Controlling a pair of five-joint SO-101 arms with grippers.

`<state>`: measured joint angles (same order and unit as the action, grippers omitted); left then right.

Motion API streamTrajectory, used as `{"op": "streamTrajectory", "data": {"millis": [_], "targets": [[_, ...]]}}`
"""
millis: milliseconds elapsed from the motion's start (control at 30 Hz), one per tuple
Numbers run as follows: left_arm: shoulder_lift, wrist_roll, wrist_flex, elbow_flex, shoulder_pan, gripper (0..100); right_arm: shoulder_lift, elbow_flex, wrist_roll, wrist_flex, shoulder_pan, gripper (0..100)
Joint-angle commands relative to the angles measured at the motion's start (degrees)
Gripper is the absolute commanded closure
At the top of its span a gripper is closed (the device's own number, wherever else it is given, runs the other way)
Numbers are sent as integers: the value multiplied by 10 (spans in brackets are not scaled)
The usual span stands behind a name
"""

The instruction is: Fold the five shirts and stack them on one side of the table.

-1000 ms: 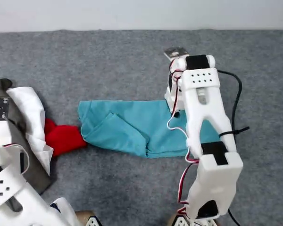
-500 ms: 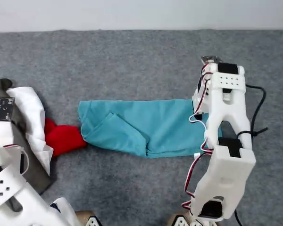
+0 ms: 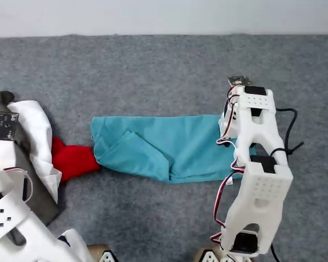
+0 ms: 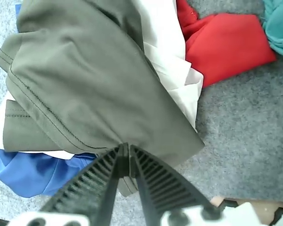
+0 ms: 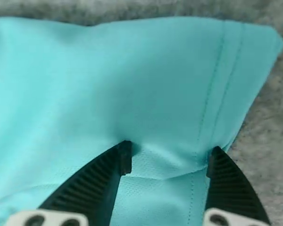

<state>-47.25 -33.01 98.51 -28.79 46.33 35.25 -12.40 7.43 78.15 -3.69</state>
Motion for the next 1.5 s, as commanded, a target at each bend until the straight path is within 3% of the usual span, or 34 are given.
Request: {"op": "streamTrajectory", "data": {"millis": [0, 67, 333, 767, 1000, 1267, 1467], "targets": [[-11, -6, -13, 2, -4, 981, 14, 4, 0, -2, -8, 890], [-11, -6, -13, 2, -4, 981, 12, 4, 1, -2, -8, 998], [-11, -6, -13, 2, -4, 981, -33, -10, 69, 24, -25, 988], [-11, -6, -14, 2, -4, 981, -107, -46, 222, 44, -147, 988], [-11, -6, -14, 2, -4, 981, -71, -40, 218, 47, -113, 982], [-11, -6, -13, 2, -4, 981, -64, -53, 151, 92, -85, 779], [-11, -6, -13, 2, -4, 981, -58, -52, 150, 109, -112, 761]]}}
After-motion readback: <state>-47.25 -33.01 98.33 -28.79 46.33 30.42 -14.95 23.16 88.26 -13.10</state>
